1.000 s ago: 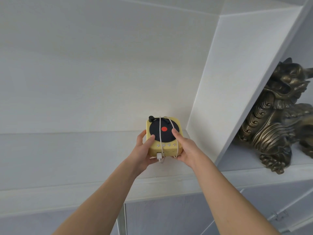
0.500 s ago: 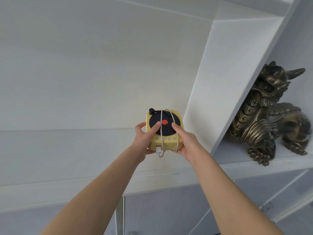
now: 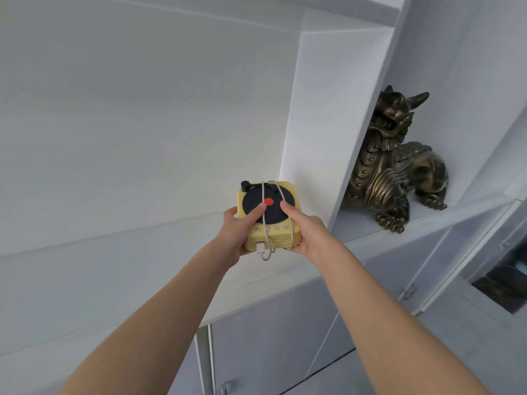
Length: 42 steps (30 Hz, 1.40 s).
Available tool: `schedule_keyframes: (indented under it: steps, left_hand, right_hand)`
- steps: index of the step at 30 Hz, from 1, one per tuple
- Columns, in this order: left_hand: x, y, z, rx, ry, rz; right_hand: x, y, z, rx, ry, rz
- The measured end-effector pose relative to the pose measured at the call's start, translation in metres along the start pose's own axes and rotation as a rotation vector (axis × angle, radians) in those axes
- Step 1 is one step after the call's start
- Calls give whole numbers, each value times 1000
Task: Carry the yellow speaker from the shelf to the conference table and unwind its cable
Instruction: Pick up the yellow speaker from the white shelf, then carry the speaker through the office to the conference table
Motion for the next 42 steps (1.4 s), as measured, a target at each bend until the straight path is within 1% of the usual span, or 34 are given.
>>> schedule_keyframes:
  steps: [5, 10, 12, 17, 23, 28, 31, 37, 42]
  left_hand:
    - [7, -3, -15, 56, -59, 10]
    - [19, -4, -42, 136, -160, 38]
    - [25, -4, -52, 144, -192, 38]
    - [45, 1, -88, 254, -252, 52]
    - [70, 9, -146, 416, -307, 121]
    - [86, 16, -199, 512, -387, 176]
    - [97, 19, -231, 577, -428, 204]
    - [115, 15, -295, 642, -484, 257]
    - [122, 8, -351, 671, -523, 275]
  right_hand:
    - [-2, 15, 20, -74, -15, -10]
    - [-7, 42, 47, -185, -65, -3]
    - [-12, 53, 58, -195, -93, 0]
    - [-18, 79, 91, -312, -109, -9]
    - [-19, 115, 140, -543, -110, -5]
    - [-19, 137, 181, -678, -144, 2]
    - [-20, 148, 211, -744, -155, 5]
    - [-23, 152, 269, -869, -182, 28]
    - [-25, 145, 323, -916, -190, 28]
Point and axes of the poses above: each hand's wrist, its own y-axis away from the middle knuckle, its own z-axis out of the back of the hand, x = y × z, the point moved 2 cm from there along -y, towards the middle knuckle, and after that the axes turned 13 degrees about z, right-handed, at the moved point
